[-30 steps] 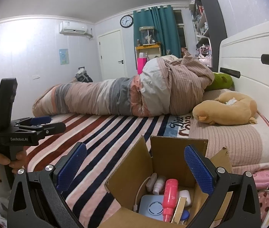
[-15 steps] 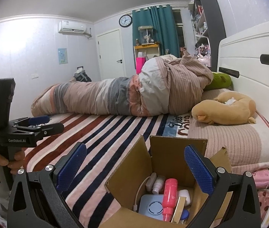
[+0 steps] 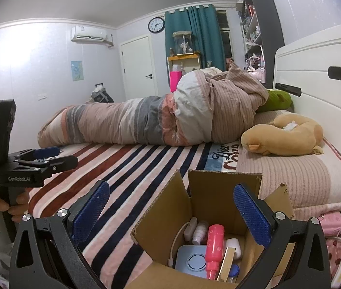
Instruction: Organize rigid objects
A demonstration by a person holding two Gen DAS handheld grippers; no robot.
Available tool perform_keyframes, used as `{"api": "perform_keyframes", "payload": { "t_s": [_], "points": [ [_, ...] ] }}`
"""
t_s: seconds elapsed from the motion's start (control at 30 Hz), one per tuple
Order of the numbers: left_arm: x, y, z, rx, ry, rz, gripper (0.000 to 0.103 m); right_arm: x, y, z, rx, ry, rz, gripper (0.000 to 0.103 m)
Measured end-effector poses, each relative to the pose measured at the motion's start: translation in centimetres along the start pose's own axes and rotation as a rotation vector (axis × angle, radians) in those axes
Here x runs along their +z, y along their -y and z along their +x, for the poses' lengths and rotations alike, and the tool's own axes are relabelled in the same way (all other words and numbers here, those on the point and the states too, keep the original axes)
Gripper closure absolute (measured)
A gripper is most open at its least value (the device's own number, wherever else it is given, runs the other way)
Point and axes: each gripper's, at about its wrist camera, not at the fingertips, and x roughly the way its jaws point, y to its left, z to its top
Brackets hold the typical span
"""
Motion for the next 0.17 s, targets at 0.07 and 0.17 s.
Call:
{"api": "perform_keyframes", "payload": {
  "t_s": [0.07, 0.17],
  "points": [
    [0.02, 0.05, 0.01, 0.000, 0.002, 0.001, 0.001, -0.01, -0.07, 0.10, -0.011, -0.003, 0.007, 0.000],
    [0.05, 0.04, 0.04, 0.000, 0.000, -0.001, 0.001, 0.00, -0.27, 0.28, -0.046, -0.012, 0.025, 0.000]
  ]
}}
